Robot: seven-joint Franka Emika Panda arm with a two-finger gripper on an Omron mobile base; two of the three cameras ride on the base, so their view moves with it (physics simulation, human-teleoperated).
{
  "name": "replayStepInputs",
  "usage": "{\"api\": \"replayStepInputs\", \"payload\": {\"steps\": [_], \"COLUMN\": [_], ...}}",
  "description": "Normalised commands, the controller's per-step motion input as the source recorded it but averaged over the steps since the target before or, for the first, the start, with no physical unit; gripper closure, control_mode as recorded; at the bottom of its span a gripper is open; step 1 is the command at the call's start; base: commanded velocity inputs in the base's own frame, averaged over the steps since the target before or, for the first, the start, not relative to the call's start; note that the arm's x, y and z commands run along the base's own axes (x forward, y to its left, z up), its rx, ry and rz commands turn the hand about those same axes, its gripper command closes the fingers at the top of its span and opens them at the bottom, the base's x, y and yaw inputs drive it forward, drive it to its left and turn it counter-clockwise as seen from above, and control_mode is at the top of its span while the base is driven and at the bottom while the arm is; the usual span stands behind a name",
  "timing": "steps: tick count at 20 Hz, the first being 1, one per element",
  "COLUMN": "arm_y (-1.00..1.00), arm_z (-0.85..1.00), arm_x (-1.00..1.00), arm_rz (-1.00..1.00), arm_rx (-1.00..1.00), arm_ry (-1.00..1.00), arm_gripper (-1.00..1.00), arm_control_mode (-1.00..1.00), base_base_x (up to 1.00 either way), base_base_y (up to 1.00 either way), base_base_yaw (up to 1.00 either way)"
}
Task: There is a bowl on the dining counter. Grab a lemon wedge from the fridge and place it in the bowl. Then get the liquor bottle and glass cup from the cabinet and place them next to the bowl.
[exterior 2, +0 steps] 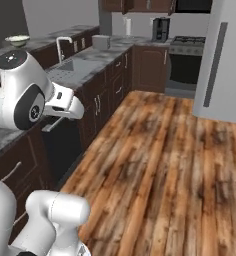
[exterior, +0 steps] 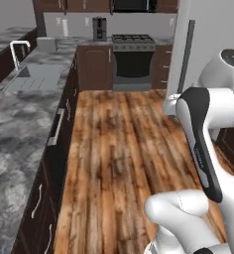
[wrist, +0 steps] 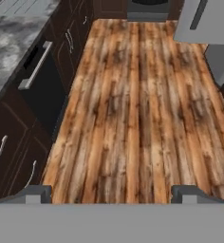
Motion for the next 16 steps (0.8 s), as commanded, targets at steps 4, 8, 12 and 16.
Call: {"api": "replayStepInputs", "payload": {"steps": [4, 8, 12, 16], "arm_y": [0.00, 0.00, 0.00, 0.00], "arm_z": [0.00, 0.00, 0.00, 0.00], "arm_x": [0.00, 0.00, 0.00, 0.00], "arm_rz": [0.00, 0.00, 0.00, 0.00], "arm_rx": [0.00, 0.00, 0.00, 0.00], "arm_ry": [0.00, 0.00, 0.00, 0.00], "arm_gripper": [-1.00, -1.00, -1.00, -1.00], "arm_control_mode": [1.00, 1.00, 1.00, 1.00], "base_base_x": [1.00, 1.00, 1.00, 1.00], "base_base_y": [-0.48, -0.43, -0.40, -0.34], "base_base_yaw": [0.29, 0.20, 0.10, 0.02]}}
